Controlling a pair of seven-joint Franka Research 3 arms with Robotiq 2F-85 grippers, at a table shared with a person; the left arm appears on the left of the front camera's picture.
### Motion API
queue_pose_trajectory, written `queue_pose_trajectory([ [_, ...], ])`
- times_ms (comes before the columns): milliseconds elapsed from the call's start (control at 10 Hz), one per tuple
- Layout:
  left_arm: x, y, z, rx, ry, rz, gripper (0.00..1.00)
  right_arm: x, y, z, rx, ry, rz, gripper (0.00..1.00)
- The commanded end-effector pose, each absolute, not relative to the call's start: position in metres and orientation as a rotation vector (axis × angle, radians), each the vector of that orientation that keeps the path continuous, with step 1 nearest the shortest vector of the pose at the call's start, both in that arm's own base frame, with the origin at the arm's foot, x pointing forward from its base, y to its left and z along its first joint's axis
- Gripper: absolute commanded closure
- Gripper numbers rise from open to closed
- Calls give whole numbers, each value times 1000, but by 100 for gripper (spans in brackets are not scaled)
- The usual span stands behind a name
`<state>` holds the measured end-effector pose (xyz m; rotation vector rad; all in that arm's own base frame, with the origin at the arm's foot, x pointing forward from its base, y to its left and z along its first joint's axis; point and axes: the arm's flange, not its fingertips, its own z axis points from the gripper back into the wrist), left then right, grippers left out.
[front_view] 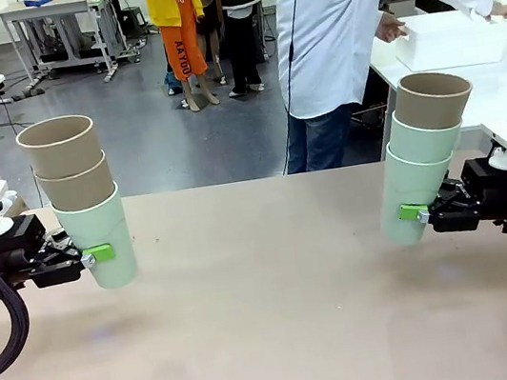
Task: Stack the cups and store them in the basket.
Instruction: Place the stack of Reusable plastic cups into the Pantry Basket.
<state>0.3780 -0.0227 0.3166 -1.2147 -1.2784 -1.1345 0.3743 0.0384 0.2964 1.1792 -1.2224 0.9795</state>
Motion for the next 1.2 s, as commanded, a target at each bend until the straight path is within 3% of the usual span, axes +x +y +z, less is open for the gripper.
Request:
queue_pose_trajectory([
  [0,378,-24,322,-1220,-1284,-1137,15,375,38,301,1173,-1236,983,15],
  [1100,378,-24,322,-1220,-1284,-1137,15,375,38,301,1173,-1236,983,15],
])
